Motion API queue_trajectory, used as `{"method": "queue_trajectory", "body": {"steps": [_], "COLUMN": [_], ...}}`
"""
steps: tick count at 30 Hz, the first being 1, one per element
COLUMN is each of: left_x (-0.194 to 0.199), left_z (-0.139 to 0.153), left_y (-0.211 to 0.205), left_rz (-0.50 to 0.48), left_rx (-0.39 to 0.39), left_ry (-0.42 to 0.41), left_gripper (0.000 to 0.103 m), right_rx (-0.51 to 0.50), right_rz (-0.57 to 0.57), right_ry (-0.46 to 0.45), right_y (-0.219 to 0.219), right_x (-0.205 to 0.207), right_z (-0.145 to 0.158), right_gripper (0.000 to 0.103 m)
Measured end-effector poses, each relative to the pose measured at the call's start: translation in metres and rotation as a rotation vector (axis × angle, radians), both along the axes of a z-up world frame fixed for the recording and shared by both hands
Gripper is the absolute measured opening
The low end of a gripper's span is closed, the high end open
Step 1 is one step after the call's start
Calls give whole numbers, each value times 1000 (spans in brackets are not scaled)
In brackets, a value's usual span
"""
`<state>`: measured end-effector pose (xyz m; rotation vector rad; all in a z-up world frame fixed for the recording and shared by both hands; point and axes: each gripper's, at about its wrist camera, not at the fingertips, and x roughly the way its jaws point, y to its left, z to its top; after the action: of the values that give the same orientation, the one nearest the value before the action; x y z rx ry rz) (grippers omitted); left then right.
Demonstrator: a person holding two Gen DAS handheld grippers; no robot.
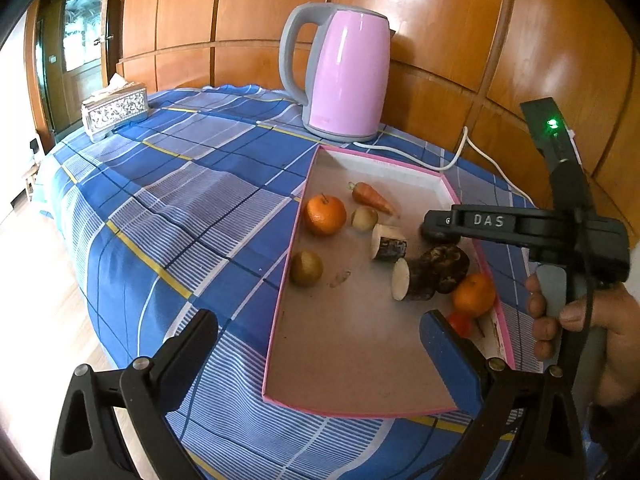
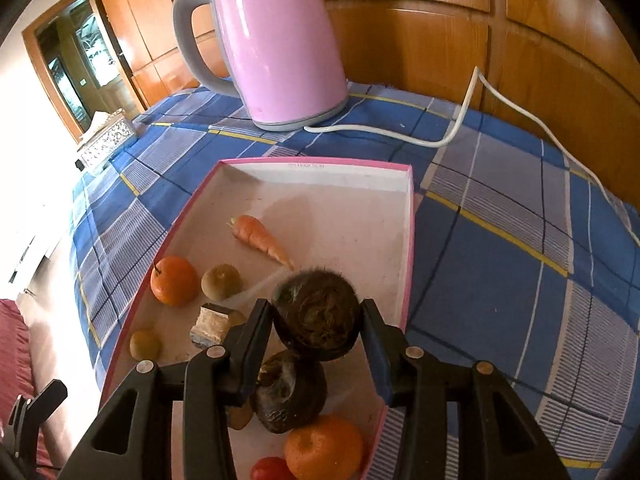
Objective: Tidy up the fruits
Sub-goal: 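Carry the dark fruit into the tray and open the right gripper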
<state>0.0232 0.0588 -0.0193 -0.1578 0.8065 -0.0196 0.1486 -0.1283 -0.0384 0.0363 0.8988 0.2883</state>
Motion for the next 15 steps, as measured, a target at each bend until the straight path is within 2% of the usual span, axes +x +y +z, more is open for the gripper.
{"method": "queue_trajectory", "body": {"steps": [3, 15], "left_x": [-1, -8], "left_z": [0, 10], "left_y": [-1, -8], "left_rz": [-1, -17], "left_rx": [3, 17], "left_ry": [-1, -35], "left_gripper": [102, 102], "right_rx": [25, 3], "right_rz": [8, 15], "right_ry": [-8, -75], "right_y": [-2, -2], "right_x": [-4, -40], "right_z": [3, 13], "right_gripper": [60, 60]}}
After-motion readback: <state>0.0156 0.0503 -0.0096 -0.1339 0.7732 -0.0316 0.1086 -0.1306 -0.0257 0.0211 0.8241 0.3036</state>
